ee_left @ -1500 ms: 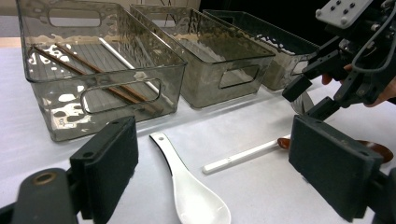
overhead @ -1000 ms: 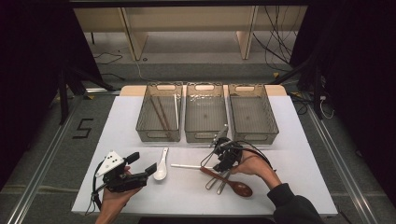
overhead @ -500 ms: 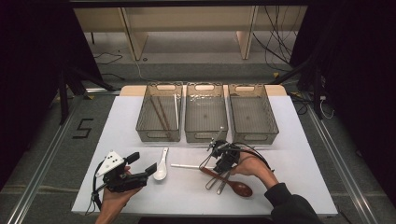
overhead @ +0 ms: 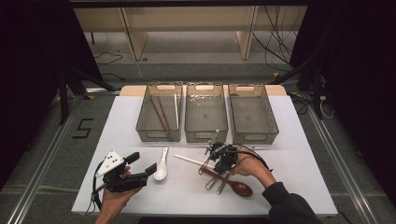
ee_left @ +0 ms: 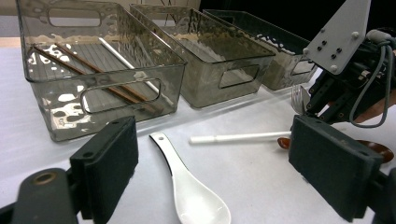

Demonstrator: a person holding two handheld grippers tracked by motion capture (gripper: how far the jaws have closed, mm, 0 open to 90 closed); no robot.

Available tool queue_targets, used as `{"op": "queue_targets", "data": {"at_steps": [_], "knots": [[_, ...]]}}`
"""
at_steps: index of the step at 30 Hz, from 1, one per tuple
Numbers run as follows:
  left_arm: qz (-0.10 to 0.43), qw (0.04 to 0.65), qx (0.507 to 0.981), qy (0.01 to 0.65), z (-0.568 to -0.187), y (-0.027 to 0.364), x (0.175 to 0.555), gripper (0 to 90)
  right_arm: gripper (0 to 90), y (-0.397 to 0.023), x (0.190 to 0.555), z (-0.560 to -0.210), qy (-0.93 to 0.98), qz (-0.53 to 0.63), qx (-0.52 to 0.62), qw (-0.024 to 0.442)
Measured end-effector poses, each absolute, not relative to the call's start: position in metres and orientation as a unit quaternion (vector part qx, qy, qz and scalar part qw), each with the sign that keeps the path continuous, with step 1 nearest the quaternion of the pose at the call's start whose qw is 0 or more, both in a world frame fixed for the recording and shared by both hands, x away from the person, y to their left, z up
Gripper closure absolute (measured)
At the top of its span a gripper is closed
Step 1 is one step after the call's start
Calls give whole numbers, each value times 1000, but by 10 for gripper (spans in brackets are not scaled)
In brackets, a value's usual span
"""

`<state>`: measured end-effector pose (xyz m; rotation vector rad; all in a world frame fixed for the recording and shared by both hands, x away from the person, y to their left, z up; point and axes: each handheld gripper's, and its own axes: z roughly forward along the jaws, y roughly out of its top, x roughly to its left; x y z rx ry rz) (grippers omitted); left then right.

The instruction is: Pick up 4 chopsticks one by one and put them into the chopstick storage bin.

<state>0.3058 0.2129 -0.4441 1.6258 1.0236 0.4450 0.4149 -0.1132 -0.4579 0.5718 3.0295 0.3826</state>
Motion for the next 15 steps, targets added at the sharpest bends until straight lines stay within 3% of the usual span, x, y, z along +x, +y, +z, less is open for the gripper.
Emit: {"op": "queue_targets", "data": {"at_steps": [15], "knots": [[188, 552, 687, 433, -444, 213, 306, 155, 866, -114, 414, -447, 977, 131, 166, 39]]}}
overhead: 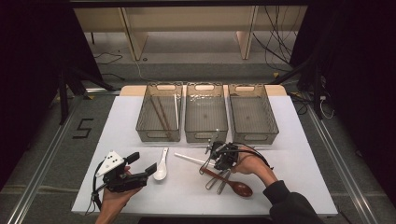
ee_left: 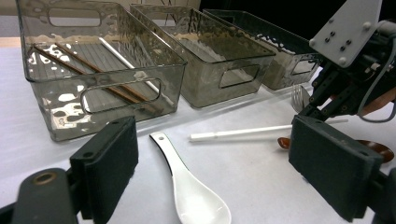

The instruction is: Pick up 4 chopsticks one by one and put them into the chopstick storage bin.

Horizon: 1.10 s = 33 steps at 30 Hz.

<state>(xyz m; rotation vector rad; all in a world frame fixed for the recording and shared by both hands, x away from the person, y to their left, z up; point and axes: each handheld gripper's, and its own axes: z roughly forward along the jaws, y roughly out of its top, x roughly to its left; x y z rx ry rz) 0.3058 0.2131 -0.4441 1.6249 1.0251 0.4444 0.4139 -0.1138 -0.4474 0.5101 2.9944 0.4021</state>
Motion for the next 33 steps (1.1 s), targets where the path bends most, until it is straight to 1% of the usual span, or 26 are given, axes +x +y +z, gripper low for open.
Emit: {"op": "queue_targets", "data": {"at_steps": [6, 16, 24, 33], "knots": [[188, 552, 687, 433, -444, 213, 306, 155, 867, -113, 415, -439, 974, 147, 169, 42], [189, 552, 688, 433, -444, 213, 306, 155, 867, -107, 418, -420, 959, 212, 188, 11], [188, 552, 687, 433, -444, 213, 306, 155, 866, -89, 427, -399, 945, 261, 198, 26], [188, 552, 687, 433, -444, 214, 306, 155, 866, -70, 450, -384, 921, 310, 230, 55]]}}
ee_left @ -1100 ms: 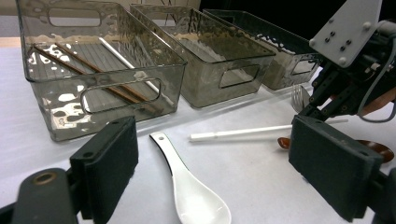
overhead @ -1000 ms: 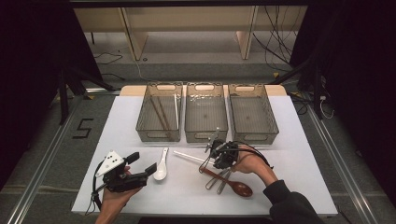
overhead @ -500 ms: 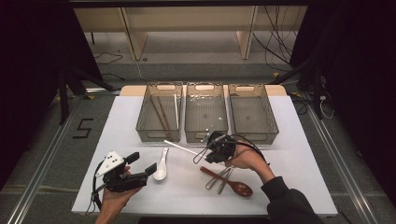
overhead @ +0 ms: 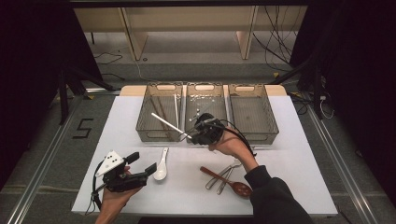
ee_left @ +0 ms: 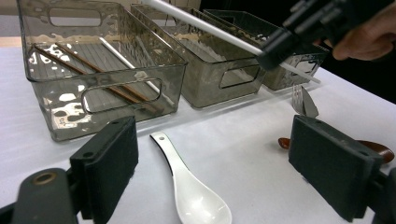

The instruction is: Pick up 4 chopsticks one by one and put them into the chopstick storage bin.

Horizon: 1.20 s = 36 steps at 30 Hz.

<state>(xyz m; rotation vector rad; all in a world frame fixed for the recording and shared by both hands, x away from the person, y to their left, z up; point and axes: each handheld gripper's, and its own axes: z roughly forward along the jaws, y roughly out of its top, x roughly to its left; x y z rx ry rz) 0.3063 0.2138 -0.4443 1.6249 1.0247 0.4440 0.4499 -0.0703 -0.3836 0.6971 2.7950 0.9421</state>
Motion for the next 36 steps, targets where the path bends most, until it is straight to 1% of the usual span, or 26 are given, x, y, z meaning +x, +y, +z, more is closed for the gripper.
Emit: {"op": "queue_targets", "data": {"at_steps": [11, 21, 36], "knots": [[188, 552, 687, 433, -444, 214, 306, 155, 866, -54, 469, -370, 903, 323, 273, 74], [188, 553, 686, 433, -444, 215, 306, 155, 866, -41, 485, -371, 892, 328, 299, 84], [188, 555, 686, 433, -444, 215, 306, 155, 865, -23, 509, -369, 872, 334, 349, 85]]}}
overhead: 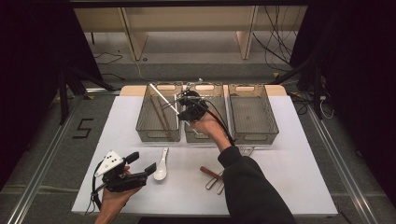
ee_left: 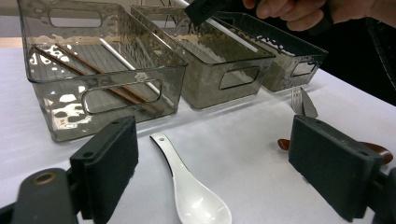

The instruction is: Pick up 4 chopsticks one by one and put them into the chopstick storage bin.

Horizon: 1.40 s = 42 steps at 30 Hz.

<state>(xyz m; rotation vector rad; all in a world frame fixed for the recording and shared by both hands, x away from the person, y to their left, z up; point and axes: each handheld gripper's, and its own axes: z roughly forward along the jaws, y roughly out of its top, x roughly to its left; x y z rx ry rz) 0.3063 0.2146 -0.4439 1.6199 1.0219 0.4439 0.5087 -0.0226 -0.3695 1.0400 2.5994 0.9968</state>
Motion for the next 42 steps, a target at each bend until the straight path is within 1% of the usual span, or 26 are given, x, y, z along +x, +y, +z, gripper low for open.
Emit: {"op": "queue_targets", "data": {"at_steps": [22, 29, 42], "knots": [[186, 556, 687, 430, -443, 215, 306, 155, 864, 14, 540, -377, 839, 338, 419, 80], [184, 558, 684, 432, -443, 215, 306, 155, 864, 25, 544, -379, 837, 336, 425, 80], [183, 560, 683, 432, -443, 215, 306, 155, 864, 31, 550, -387, 826, 334, 447, 77]]}}
